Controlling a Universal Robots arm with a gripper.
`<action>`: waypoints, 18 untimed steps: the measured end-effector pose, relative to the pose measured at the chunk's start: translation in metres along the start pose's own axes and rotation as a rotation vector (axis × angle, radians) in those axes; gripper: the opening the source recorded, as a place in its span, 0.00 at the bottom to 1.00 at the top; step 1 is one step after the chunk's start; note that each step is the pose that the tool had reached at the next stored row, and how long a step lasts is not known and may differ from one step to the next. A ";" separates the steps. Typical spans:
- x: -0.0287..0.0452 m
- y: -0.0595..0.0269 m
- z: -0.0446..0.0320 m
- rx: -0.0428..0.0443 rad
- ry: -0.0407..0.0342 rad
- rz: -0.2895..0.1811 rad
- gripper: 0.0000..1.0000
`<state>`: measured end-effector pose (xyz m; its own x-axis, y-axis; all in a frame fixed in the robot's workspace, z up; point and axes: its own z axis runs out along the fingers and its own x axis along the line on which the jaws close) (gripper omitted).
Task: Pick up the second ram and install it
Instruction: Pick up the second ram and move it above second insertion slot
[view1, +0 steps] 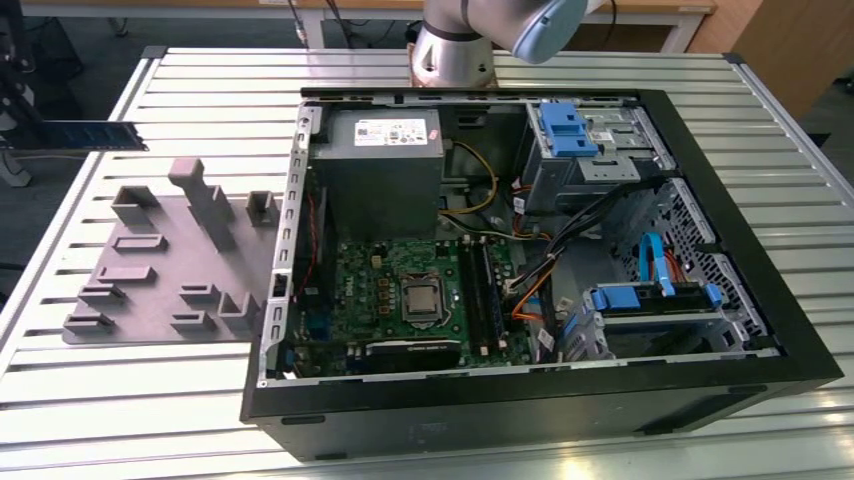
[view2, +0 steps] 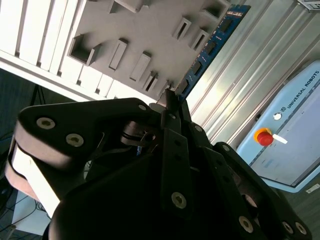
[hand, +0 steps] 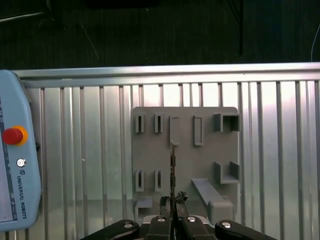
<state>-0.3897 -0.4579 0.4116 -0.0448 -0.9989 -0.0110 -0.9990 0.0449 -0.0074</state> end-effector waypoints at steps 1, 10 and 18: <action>-0.0001 -0.0002 0.0000 0.0001 -0.0001 0.000 0.14; -0.0008 -0.0056 0.0000 0.0000 0.0000 0.000 0.14; -0.0013 -0.0124 0.0002 0.0002 -0.0001 0.000 0.14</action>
<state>-0.3773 -0.4572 0.4115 -0.0450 -0.9989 -0.0112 -0.9990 0.0451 -0.0075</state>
